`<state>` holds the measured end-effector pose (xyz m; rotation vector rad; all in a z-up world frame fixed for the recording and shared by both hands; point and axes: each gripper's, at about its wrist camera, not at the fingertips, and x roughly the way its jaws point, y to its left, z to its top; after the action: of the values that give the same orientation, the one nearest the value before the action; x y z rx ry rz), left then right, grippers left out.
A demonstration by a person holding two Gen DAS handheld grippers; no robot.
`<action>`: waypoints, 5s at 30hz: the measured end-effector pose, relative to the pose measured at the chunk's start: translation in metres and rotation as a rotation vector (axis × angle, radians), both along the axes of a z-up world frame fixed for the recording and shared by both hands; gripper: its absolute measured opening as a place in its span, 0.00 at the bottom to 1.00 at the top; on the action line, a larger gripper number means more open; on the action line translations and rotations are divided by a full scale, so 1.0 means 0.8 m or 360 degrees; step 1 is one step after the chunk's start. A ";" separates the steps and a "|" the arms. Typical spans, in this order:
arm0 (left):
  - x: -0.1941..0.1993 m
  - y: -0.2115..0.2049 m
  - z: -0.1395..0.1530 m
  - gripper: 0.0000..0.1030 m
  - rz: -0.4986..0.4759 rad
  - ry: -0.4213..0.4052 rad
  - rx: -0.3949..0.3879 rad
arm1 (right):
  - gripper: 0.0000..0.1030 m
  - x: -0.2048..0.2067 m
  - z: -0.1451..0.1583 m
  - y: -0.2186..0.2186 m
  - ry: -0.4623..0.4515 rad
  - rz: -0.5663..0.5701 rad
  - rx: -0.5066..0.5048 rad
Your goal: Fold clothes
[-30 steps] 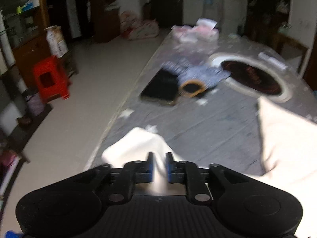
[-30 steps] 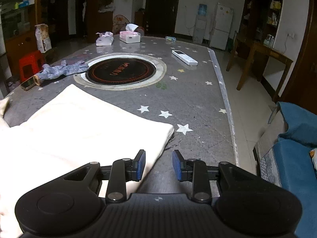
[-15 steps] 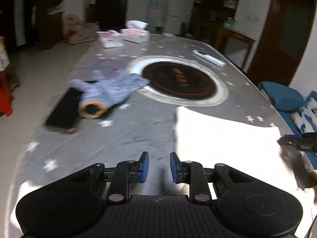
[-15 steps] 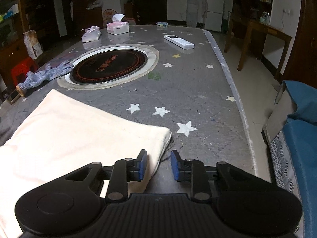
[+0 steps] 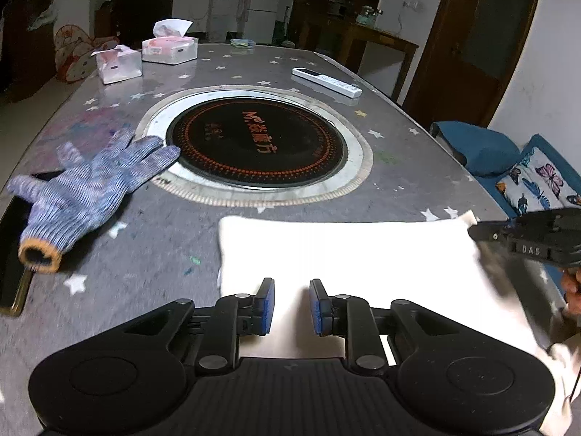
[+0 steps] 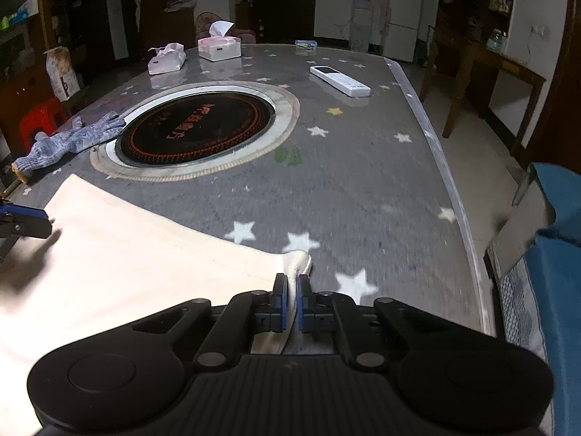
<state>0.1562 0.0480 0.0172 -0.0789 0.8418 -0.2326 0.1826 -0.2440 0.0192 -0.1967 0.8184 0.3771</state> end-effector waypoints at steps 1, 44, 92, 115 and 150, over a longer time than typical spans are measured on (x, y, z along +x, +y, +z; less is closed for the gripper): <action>0.005 0.000 -0.002 0.21 0.0002 -0.0004 0.0020 | 0.04 0.004 0.000 0.002 -0.0005 0.0007 -0.0006; 0.009 -0.062 -0.011 0.20 -0.0083 -0.0136 0.0178 | 0.17 -0.229 0.019 0.103 0.0117 0.1168 -0.0128; -0.191 -0.128 -0.014 0.28 -0.0512 -0.0191 0.0128 | 0.35 -0.261 0.021 -0.190 0.0044 -0.0436 -0.0045; -0.205 -0.127 -0.017 0.35 -0.0487 -0.0207 0.0121 | 0.03 -0.187 0.042 -0.173 -0.0152 -0.0373 -0.0163; -0.231 -0.110 -0.012 0.39 -0.0420 -0.0183 0.0070 | 0.20 -0.181 0.017 -0.111 -0.0057 -0.0074 0.0153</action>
<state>-0.0285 -0.0400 0.0076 0.0869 0.7412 -0.4621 0.0381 -0.3329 0.0332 -0.0946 0.7664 0.3673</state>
